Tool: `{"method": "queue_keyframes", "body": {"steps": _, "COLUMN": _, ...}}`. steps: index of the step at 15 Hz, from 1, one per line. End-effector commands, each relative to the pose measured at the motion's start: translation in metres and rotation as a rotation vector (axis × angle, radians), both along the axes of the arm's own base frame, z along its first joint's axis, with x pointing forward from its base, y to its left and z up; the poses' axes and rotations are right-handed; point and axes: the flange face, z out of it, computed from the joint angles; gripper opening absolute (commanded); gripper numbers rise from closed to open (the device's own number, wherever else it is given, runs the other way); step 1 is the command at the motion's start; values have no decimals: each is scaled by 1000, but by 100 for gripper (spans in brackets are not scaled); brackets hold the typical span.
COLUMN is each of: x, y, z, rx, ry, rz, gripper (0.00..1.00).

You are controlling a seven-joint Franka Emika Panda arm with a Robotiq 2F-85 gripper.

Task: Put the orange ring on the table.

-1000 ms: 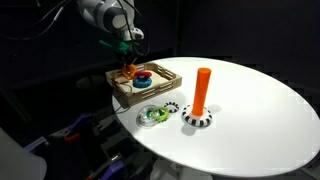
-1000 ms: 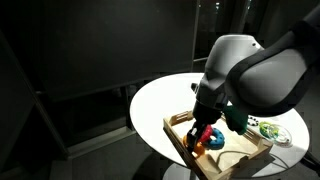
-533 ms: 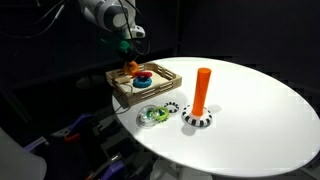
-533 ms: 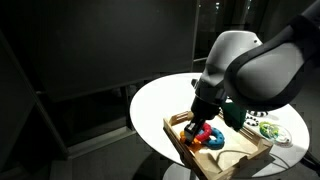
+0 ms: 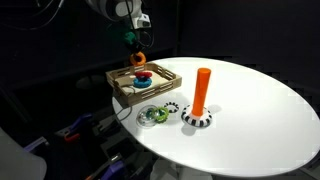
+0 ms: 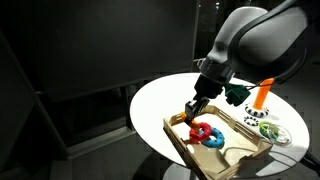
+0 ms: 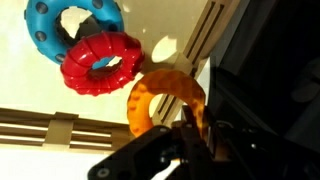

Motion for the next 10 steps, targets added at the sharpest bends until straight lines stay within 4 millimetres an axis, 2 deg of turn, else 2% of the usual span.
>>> {"method": "queue_keyframes", "body": {"steps": 1, "x": 0, "y": -29, "z": 23, "rx": -4, "ry": -28, "rz": -38, "gripper": 5}}
{"method": "queue_keyframes", "body": {"steps": 5, "x": 0, "y": -72, "z": 34, "rx": -30, "ry": -43, "rz": -111, "gripper": 5}}
{"method": "queue_keyframes", "body": {"steps": 10, "x": -9, "y": -129, "z": 43, "rx": -78, "ry": -42, "rz": -207, "gripper": 5}}
